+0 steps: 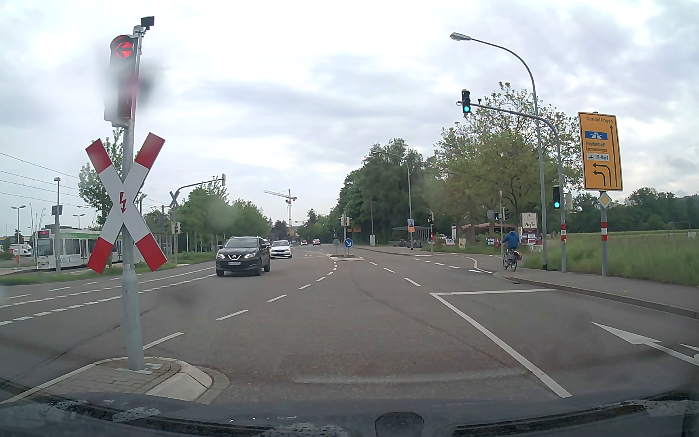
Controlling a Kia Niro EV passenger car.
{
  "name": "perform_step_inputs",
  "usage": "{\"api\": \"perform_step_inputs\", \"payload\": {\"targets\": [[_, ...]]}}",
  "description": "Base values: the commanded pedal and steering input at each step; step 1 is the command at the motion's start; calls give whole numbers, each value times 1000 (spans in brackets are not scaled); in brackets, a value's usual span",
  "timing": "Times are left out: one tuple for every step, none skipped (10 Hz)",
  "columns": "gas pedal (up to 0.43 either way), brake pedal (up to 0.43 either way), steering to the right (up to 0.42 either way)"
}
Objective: Follow the waypoints while adhering to traffic rules and regulations
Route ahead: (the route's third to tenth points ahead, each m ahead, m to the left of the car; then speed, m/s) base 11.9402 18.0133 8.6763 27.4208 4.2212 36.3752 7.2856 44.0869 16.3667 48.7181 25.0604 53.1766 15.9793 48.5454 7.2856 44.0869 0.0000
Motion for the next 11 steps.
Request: {"api": "perform_step_inputs", "payload": {"targets": [[0,195,6],[0,195,6],[0,195,6],[0,195,6],[0,195,6],[0,195,6],[0,195,6],[0,195,6],[0,195,6],[0,195,6],[0,189,6]]}}
